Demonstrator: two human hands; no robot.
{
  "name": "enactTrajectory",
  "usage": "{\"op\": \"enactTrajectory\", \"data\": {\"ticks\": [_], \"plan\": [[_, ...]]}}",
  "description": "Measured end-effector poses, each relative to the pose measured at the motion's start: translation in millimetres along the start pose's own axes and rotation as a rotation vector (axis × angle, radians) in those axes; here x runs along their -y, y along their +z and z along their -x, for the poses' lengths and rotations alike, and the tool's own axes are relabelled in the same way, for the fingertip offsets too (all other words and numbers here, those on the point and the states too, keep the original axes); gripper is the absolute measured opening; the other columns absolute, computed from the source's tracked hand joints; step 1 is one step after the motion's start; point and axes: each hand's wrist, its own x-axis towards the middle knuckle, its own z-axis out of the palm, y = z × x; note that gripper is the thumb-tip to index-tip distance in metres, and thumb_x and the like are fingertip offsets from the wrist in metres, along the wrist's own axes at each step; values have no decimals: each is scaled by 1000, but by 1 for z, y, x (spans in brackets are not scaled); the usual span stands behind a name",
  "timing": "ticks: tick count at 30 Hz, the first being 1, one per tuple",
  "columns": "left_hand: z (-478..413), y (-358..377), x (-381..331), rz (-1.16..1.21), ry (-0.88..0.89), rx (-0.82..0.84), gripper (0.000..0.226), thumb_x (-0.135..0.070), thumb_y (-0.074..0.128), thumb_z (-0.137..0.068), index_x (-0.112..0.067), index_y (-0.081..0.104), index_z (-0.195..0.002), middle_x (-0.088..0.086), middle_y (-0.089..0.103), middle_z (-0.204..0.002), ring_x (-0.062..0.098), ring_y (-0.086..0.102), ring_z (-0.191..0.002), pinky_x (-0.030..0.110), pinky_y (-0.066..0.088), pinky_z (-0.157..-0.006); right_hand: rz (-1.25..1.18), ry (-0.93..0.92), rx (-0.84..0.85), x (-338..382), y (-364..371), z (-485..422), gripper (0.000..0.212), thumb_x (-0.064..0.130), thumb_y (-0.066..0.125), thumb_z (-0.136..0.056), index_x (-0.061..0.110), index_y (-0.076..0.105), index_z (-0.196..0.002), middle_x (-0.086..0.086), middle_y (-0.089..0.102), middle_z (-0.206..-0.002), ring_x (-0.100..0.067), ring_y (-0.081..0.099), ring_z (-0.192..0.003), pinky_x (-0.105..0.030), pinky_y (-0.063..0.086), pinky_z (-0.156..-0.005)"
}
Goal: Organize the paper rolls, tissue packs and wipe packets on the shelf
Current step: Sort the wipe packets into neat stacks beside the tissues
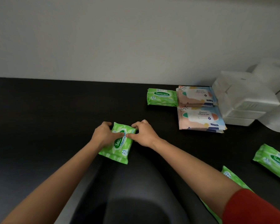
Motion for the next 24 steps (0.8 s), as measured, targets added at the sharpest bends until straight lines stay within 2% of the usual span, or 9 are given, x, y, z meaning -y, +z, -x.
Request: {"op": "enactTrajectory", "data": {"ticks": [2, 4, 6, 10, 13, 16, 18, 21, 24], "plan": [[0, 1, -3, 28, -4, 21, 76, -36, 77, -76, -13, 41, -140, 8, 61, -122, 20, 64, -101, 35, 53, -84, -141, 51, -4, 1, 1, 0, 57, 25, 74, -81, 11, 50, -132, -6, 40, -129, -18, 57, -107, -28, 56, -82], [-1, -1, -6, 17, -2, 37, 72, -34, 76, -78, -13, 44, -139, 8, 60, -124, 20, 62, -103, 35, 52, -86, -274, 91, -5, 3, 2, 1, 57, 16, 76, -79, 10, 51, -130, -6, 39, -127, -16, 59, -96, -21, 57, -63], [-6, -3, -9, 35, -18, 68, 66, -34, 74, -80, -13, 48, -136, 8, 62, -121, 20, 63, -102, 37, 53, -89, -372, 116, -7, 0, 2, 0, 58, 11, 77, -78, 10, 51, -130, -7, 41, -127, -14, 59, -91, -18, 55, -57], [-11, -4, -16, 149, -46, 231, 35, -31, 71, -83, -10, 66, -111, 5, 71, -96, 17, 68, -88, 33, 55, -82, -656, 220, 6, -5, -5, -7, 60, 1, 74, -78, 8, 48, -132, -4, 48, -112, -14, 62, -82, -23, 57, -73], [-16, -1, -25, 195, -2, 290, 27, -26, 68, -86, -8, 66, -105, 6, 72, -94, 17, 69, -86, 32, 55, -80, -723, 247, 3, -10, -13, -13, 63, -4, 73, -77, 4, 47, -134, 1, 46, -95, -17, 62, -89, -28, 56, -81], [-22, 2, -37, 258, 42, 326, 28, -24, 68, -86, -9, 61, -108, 9, 71, -99, 22, 70, -88, 38, 57, -80, -673, 209, 14, -15, -22, -15, 62, 4, 75, -78, 6, 48, -134, 1, 49, -100, -15, 61, -90, -23, 55, -75], [-25, 3, -48, 277, 73, 343, 30, -23, 69, -85, -10, 59, -110, 11, 71, -100, 24, 70, -87, 41, 58, -80, -473, 136, -10, -19, -30, -17, 60, 21, 77, -78, 12, 52, -132, 0, 50, -115, -14, 55, -102, -17, 50, -73], [-31, 5, -65, 363, 106, 368, 29, -19, 67, -87, -8, 58, -111, 13, 71, -93, 23, 71, -77, 36, 60, -68, -230, 37, -87, -30, -47, -25, 56, 40, 76, -76, 18, 59, -125, -4, 49, -127, -19, 46, -121, -32, 45, -99], [-36, 4, -85, 438, 132, 406, 28, -19, 67, -87, -11, 58, -112, 10, 72, -87, 17, 71, -67, 29, 58, -57, -546, 114, 27, -33, -71, -28, 57, 29, 75, -80, 10, 50, -127, -5, 62, -116, -17, 62, -104, -32, 52, -90]]}}
